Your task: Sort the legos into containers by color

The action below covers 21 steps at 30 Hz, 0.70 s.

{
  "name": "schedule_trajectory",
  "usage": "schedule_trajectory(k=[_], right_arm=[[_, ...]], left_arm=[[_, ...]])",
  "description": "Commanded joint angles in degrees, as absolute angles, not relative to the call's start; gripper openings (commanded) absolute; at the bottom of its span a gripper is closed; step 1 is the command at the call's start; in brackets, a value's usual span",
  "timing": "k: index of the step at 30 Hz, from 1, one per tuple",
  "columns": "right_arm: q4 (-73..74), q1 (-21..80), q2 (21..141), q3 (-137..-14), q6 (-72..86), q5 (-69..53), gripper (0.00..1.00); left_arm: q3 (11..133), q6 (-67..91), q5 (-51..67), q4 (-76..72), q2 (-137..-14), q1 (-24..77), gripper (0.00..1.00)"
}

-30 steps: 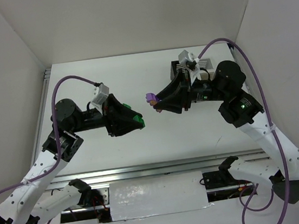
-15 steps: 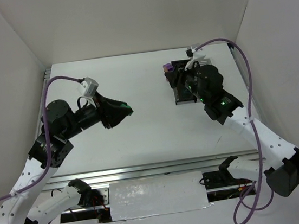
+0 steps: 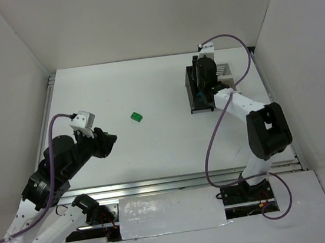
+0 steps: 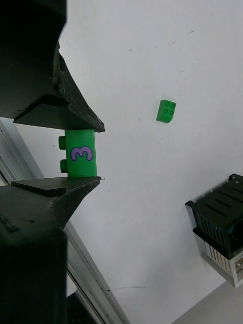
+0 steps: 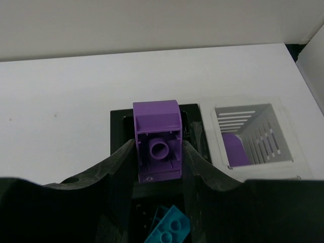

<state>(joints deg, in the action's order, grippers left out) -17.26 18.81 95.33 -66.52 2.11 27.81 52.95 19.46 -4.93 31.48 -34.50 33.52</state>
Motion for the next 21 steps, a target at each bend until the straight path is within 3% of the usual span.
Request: schedule_trajectory(k=[1,21], right_arm=[[-21.9,18.2,98.3,-72.2,0.6,28.9,0.0],[-19.0,17.5,103.3,-75.6,1.1,26.2,0.0]], left_arm=[[52.4,17.9,-7.1,29.3,-31.8,33.3,0.0],[51.8,17.8,-6.5,27.6,-32.9,33.2,0.0]])
